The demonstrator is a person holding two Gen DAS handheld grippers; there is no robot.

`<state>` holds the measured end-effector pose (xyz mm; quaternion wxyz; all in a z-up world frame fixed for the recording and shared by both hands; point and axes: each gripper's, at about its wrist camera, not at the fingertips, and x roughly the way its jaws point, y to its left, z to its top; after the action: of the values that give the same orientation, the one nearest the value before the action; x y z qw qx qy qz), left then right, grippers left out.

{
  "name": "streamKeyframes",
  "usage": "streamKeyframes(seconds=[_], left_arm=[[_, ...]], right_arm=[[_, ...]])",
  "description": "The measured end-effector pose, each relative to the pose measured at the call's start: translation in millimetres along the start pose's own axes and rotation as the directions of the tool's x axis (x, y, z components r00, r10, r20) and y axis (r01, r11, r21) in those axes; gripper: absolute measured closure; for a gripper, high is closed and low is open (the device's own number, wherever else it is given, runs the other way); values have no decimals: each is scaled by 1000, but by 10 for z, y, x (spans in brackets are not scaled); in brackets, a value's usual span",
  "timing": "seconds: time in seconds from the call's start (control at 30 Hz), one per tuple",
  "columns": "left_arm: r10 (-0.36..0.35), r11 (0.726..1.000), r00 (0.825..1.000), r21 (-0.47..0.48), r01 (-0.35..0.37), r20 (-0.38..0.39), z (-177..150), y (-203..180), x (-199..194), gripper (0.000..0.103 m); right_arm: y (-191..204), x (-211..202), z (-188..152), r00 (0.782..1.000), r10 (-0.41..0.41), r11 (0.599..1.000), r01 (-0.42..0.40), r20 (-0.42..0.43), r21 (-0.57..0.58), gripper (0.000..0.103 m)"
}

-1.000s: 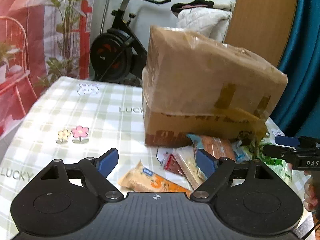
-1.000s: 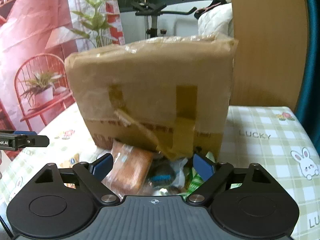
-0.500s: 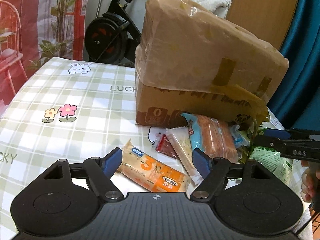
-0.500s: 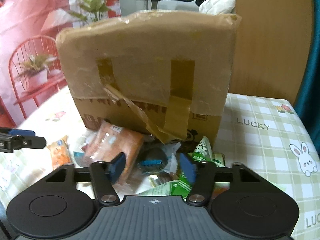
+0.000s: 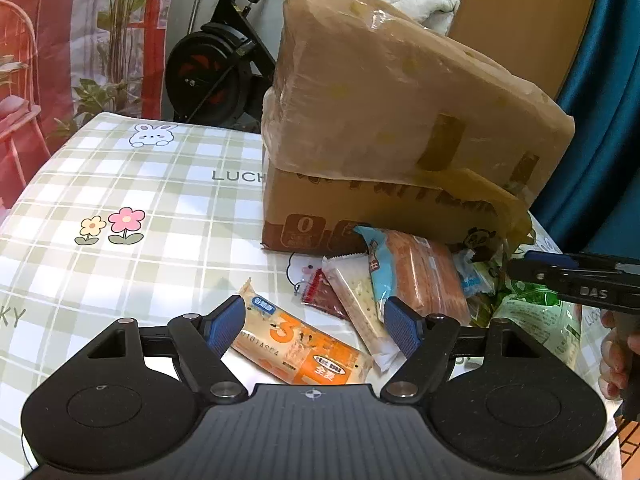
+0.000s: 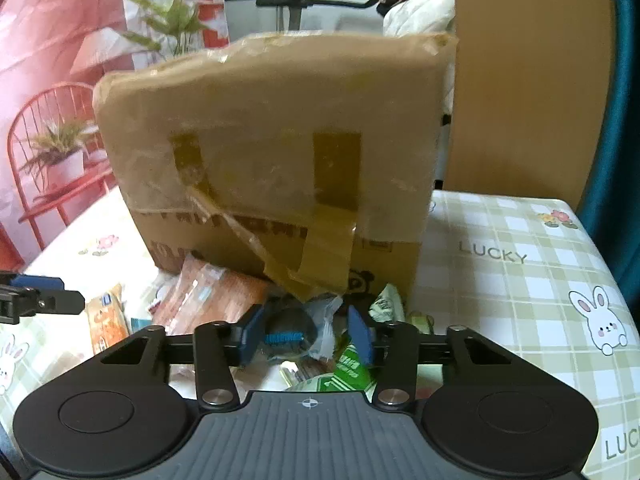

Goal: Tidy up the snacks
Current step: 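Grasp a clear wrapped packet with the right tool while the left grasps the orange bread bar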

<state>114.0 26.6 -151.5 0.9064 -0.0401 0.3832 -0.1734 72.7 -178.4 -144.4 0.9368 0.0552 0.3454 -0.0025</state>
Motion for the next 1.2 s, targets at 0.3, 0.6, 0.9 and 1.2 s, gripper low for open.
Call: streamKeyframes(seconds=[0.3, 0.6, 0.9, 1.2], left_arm=[[12, 1000, 1000, -29, -12, -9, -29, 80, -1, 26], [16, 999, 1000, -51, -17, -20, -74, 155, 58, 26], [15, 998, 1000, -64, -16, -16, -119, 206, 27, 26], [25, 997, 999, -73, -27, -37, -164, 246, 62, 26]], right_arm=[[134, 639, 96, 994, -73, 995, 67, -87, -71, 59], [212, 911, 99, 981, -113, 991, 100, -158, -88, 35], [316, 711, -59, 987, -24, 990, 2, -158, -139, 59], [155, 324, -221, 992, 25, 998, -33, -122, -58, 75]])
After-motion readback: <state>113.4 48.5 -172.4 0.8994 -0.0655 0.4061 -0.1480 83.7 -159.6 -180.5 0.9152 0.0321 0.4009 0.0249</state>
